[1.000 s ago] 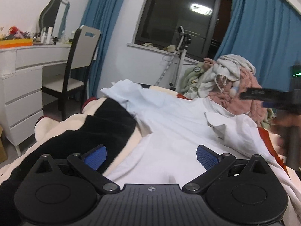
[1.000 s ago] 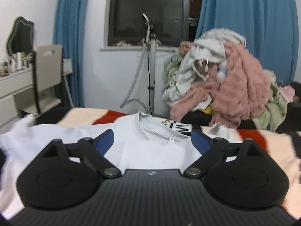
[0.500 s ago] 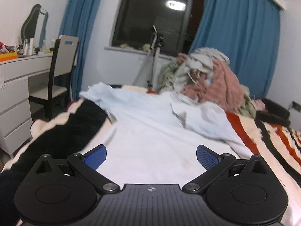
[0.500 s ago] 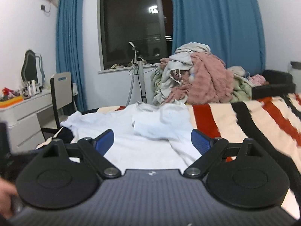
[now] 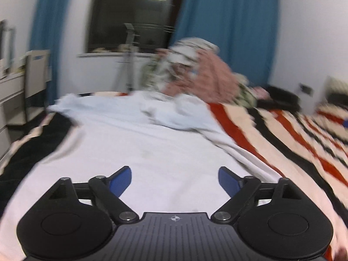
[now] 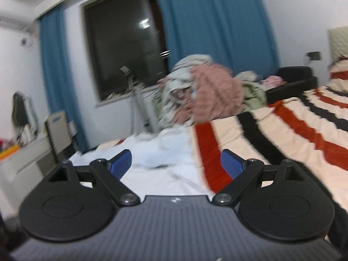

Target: Fold clothes

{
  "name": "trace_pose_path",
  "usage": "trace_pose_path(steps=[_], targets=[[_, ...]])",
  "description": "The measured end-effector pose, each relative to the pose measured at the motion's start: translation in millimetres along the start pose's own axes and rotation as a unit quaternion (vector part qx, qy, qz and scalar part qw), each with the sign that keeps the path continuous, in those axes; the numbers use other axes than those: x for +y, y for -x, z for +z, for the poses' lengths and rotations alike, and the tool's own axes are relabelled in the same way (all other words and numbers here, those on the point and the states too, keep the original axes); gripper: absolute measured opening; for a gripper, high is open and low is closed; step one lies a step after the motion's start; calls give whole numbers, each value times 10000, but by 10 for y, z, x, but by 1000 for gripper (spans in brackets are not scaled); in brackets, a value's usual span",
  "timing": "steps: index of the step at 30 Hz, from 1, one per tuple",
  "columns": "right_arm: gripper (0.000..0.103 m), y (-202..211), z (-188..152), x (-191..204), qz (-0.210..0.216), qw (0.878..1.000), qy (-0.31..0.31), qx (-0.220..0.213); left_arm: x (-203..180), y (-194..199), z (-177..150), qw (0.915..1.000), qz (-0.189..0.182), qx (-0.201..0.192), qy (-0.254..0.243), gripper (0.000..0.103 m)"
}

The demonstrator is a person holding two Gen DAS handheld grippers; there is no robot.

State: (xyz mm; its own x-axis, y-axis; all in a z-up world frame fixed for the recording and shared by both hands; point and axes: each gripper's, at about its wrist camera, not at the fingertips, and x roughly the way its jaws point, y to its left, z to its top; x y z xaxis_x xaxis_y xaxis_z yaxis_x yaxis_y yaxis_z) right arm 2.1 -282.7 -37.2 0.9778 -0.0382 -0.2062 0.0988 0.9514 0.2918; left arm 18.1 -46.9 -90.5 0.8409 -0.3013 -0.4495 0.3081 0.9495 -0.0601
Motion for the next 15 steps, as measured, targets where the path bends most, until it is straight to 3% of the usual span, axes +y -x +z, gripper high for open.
trace_pose_path(steps=[5, 10, 13, 15], targets=[[90, 72, 137, -572, -470, 9967, -640, -149, -741, -220, -94, 9944, -995, 228, -291, 72], [90, 146, 205, -1008, -893, 9899, -1047, -349, -1519, -509, -312, 9778, -1996, 404, -488, 69], [90, 181, 196, -1158, -1090, 9866, -1120, -477, -1934, -702, -508, 9672, -2375, 538, -731, 69], [90, 142, 173, -1164, -1098, 9869, -1094, -442, -2084, -848, -638, 9654, -2370, 682, -851, 70]])
